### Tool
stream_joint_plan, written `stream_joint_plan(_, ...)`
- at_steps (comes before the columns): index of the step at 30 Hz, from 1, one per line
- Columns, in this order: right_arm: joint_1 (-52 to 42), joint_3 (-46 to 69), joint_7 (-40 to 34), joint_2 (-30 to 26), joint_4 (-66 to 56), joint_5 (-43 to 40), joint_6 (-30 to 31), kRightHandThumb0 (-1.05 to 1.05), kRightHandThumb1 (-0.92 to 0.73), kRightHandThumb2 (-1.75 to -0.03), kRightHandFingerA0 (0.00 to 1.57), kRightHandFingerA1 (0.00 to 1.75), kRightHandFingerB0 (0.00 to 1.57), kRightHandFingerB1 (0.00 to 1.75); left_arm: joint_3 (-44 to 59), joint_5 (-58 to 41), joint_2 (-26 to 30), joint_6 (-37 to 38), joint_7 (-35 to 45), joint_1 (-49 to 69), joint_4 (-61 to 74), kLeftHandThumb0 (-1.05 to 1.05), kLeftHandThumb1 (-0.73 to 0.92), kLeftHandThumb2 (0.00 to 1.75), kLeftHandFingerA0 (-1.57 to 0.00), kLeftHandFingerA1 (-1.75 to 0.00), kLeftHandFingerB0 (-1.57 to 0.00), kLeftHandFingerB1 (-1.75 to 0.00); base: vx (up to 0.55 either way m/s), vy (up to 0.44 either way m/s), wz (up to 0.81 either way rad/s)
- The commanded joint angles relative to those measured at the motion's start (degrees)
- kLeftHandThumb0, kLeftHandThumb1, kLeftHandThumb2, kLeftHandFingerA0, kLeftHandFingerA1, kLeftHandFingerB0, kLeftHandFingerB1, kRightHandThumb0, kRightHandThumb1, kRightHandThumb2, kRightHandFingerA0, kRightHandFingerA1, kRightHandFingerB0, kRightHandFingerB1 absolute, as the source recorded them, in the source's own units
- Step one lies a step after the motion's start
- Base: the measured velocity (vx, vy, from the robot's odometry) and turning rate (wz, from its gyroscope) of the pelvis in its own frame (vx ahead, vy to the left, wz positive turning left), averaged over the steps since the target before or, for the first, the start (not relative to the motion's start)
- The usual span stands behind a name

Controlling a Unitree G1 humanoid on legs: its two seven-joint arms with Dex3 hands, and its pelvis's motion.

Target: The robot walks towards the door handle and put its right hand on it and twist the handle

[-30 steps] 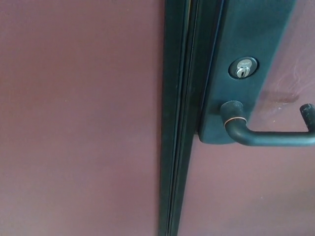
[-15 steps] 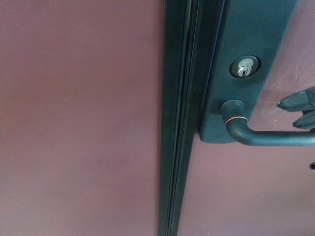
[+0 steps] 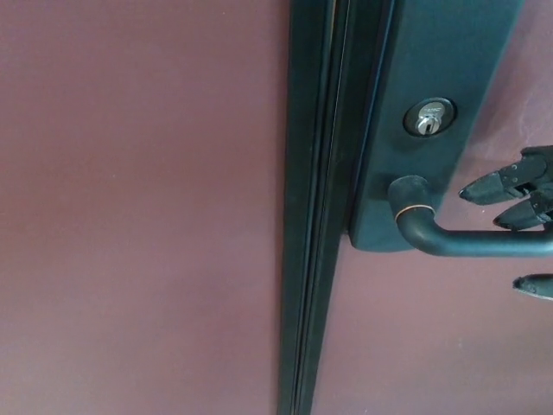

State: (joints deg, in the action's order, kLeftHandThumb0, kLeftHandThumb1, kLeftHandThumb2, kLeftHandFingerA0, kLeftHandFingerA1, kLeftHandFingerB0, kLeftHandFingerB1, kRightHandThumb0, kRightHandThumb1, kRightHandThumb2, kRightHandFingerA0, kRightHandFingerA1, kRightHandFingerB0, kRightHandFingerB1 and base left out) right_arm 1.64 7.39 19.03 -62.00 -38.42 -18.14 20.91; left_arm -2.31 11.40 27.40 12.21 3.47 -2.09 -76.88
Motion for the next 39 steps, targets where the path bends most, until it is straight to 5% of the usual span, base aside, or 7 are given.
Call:
stream_joint_plan(1,1.7,1.2,2.9,0.62,-0.41,2.04,3.32,-0.4,-0.53,-0.55,0.57,0.44,0.49,0.38,-0.02,0.63,0.14,-0.5,0.8,0.3,-0.13,-0.35,0.62,0.59,-0.74,-0.49,-0.57,-0.43,0.0,0.0,0.0)
stream_joint_plan(17,4.61,-3.03,4.72,4.69,-0.24,8.04,4.03,-0.4,-0.53,-0.56,0.57,0.43,0.49,0.38,-0.12,1.28,0.23,-0.53,0.76,0.39,-0.19,-0.35,0.62,0.59,-0.74,-0.5,-0.58,-0.44,0.0,0.0,0.0)
stream_joint_plan(39,12.76,-14.61,9.94,1.98,7.5,22.17,5.34,-0.43,-0.53,-0.56,0.56,0.42,0.5,0.38,-0.17,1.59,0.62,-0.2,1.19,0.59,0.16,-0.35,0.62,0.59,-0.75,-0.51,-0.57,-0.43,0.0,0.0,0.0)
